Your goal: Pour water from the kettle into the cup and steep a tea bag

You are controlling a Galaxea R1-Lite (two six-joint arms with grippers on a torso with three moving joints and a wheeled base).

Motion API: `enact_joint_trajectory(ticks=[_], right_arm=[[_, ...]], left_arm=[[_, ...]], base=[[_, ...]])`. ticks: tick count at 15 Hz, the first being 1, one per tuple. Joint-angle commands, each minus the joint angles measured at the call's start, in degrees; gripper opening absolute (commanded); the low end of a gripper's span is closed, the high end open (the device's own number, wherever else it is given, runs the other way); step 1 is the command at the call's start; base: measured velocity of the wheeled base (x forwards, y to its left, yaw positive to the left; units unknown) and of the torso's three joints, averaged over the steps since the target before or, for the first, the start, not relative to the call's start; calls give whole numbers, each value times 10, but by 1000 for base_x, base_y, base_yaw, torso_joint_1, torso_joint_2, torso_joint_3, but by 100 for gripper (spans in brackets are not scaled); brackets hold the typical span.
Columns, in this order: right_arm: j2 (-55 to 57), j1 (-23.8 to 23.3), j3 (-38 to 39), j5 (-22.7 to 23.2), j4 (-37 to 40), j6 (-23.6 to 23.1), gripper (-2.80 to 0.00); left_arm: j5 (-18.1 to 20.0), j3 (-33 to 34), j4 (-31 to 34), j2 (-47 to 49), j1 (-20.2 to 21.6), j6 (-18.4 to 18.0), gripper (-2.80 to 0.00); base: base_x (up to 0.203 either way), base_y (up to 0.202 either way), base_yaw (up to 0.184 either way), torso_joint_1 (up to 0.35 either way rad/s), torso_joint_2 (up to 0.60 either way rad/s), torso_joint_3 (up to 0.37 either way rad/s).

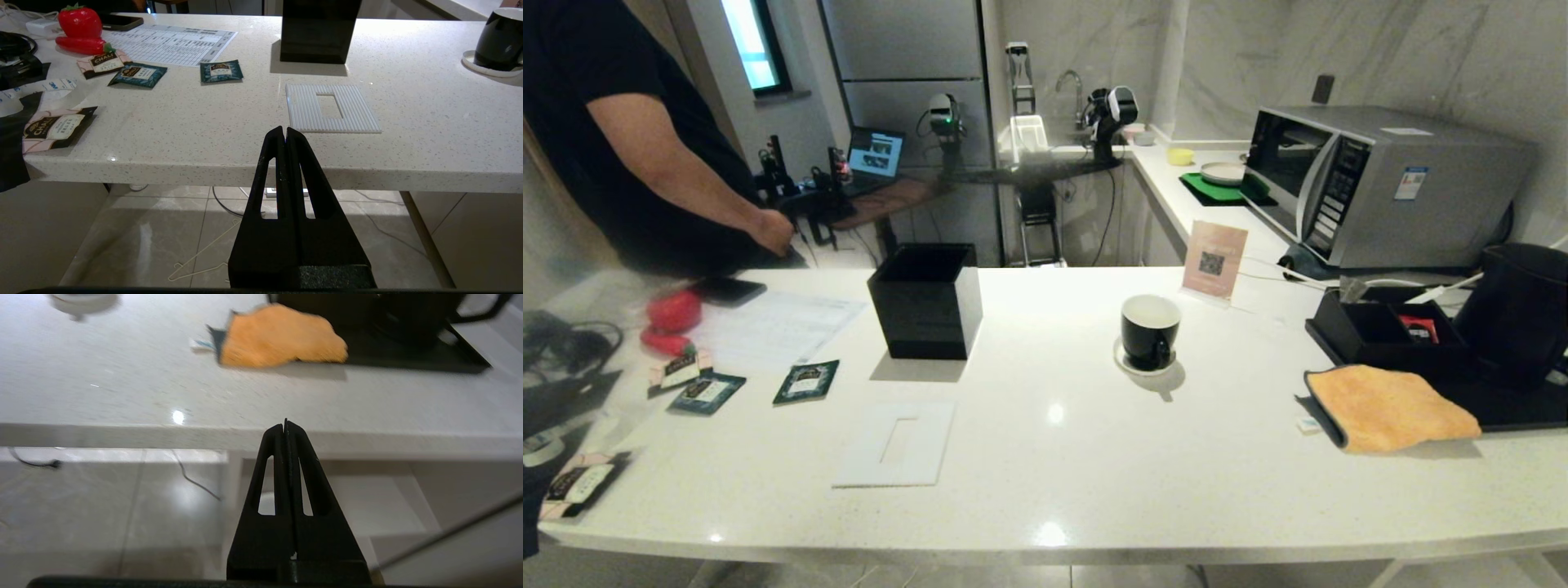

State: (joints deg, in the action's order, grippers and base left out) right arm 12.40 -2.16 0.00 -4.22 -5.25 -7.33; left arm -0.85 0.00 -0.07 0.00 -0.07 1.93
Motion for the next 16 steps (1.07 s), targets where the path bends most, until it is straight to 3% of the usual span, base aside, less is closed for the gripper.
enact_joint_trajectory(ticks=[1, 4, 16], right_arm=[[-99, 17, 0, 17, 17, 0, -280], [-123, 23, 0, 44, 53, 4, -280], [-123, 23, 0, 43, 54, 46, -280]], left_arm=[[0, 0, 0, 0, 0, 0, -280], [0, 0, 0, 0, 0, 0, -280], [0, 0, 0, 1, 0, 1, -280]], base=[[0, 0, 0, 0, 0, 0], [0, 0, 0, 0, 0, 0], [0, 0, 0, 0, 0, 0]])
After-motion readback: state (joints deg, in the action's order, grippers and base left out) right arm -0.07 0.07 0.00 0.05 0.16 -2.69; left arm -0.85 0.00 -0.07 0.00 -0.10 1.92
